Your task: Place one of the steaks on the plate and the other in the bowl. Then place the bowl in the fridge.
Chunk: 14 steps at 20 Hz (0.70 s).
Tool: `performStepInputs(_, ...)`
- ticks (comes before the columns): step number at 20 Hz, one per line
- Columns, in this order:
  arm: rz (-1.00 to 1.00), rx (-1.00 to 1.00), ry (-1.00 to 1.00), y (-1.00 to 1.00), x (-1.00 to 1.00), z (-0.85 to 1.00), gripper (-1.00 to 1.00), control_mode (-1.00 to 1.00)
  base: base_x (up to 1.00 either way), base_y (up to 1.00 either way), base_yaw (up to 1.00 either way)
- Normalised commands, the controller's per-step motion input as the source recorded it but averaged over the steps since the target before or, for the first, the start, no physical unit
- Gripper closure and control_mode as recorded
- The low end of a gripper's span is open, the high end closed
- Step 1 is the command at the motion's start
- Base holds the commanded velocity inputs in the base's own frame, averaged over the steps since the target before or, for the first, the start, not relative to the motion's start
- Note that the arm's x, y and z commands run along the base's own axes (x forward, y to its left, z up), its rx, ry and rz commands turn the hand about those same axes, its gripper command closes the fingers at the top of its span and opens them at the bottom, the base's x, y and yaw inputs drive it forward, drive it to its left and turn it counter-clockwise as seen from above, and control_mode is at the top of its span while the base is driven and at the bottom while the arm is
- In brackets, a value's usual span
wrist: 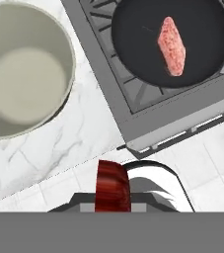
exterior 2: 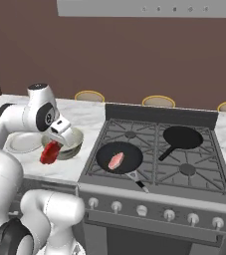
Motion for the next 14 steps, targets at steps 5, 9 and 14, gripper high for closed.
performStepInputs(5,0.00,0.00,0.00,0.00,0.00,0.00,1.00,1.00,0.00,0.53,0.00)
performStepInputs(9,0.00,0.00,0.00,0.00,0.00,0.00,1.00,1.00,0.00,0.18,0.00)
performStepInputs(14,0.00,0.00,0.00,0.00,0.00,0.00,1.00,-1.00,0.00,0.00,0.00)
